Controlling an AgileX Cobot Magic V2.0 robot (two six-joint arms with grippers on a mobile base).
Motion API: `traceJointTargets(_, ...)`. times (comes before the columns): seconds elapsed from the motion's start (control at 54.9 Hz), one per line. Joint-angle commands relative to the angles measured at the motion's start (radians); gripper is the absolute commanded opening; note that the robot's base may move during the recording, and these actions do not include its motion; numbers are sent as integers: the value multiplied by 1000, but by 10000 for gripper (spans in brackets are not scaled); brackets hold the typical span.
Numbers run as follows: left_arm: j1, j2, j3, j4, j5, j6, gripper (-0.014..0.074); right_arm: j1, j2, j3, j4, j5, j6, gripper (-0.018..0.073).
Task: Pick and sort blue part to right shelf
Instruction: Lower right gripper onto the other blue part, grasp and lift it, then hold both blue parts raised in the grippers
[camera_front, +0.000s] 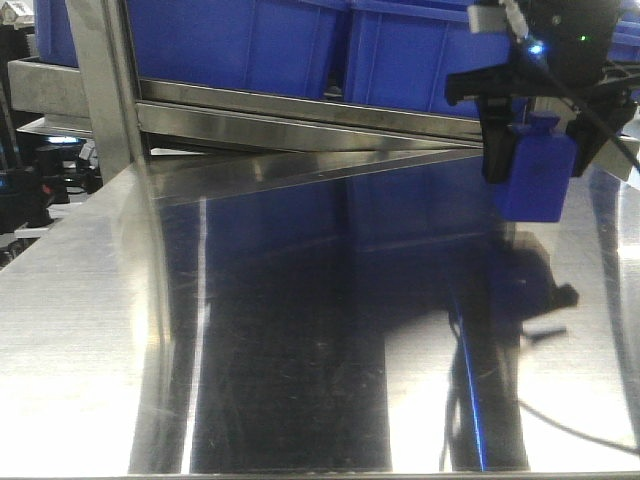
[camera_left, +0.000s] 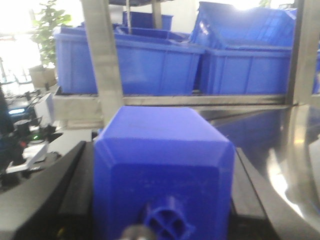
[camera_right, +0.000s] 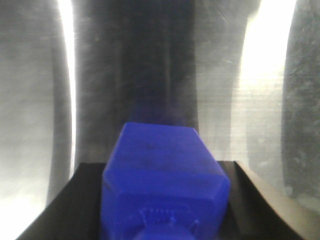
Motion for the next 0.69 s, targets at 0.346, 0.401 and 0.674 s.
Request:
traceJointTargets(0.346, -7, -47, -29, 18, 7, -11, 242, 67, -494, 376, -99, -326, -13, 248)
traceJointTargets(0.401, -7, -47, -29, 18, 7, -11, 242, 67, -559, 439, -107, -370, -13, 248)
traceJointTargets(0.674, -7, -47, -29, 18, 9, -11, 242, 67, -895, 730, -150, -506, -14, 248)
